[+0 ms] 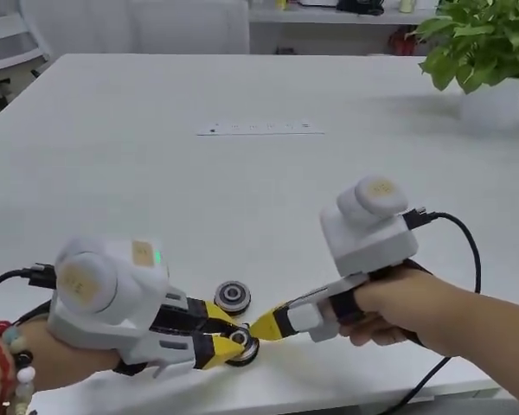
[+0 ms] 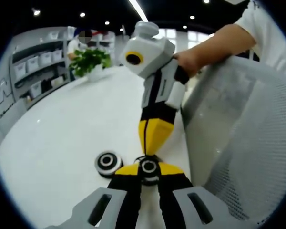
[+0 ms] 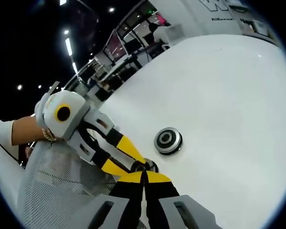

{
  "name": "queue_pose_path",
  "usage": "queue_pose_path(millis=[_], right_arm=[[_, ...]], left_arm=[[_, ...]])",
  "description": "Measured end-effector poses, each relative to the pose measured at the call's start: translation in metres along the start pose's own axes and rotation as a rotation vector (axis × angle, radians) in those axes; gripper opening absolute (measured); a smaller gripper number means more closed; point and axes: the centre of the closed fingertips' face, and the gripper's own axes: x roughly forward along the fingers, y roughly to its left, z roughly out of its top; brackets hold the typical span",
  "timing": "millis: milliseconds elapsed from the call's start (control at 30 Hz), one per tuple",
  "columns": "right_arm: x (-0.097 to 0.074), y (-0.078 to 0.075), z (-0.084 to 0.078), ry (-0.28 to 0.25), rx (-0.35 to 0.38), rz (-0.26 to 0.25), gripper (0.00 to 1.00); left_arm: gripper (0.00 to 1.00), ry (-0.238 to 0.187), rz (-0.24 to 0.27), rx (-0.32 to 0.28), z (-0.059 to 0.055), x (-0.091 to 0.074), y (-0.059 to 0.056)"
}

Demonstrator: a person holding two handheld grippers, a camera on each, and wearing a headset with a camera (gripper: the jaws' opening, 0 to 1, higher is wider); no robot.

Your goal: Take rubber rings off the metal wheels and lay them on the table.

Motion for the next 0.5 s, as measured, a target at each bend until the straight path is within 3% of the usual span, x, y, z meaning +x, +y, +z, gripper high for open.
queue_pose_path(millis=[167,200,233,267,333,500], right_arm=[[0.001,0.01,0.003,-0.009,-0.003,0.043,0.0],[0.003,0.014,0.009,-0.037,-0.015,0.051,0.0],[0.003,0.024,0.02,-0.079,-0.045,0.112,0.0],[0.002,0.023,0.022,-0.084,0.006,0.096,0.0],[0.003,0.015,0.015,-0.056,-0.051,0.048,0.0],[0.002,0.009,0.007,-0.026,-0.04,0.027,0.0]], left_arm=[[0.13,0.001,0.0,0.0,0.0,0.0,0.0],[0.13,0.003,0.002,0.0,0.0,0.0,0.0],[0.13,0.003,0.003,0.0,0.0,0.0,0.0],[0.13,0.004,0.004,-0.001,0.0,0.0,0.0],[0.13,0.006,0.007,0.002,0.0,0.0,0.001],[0.13,0.009,0.009,-0.006,0.0,0.0,0.001]])
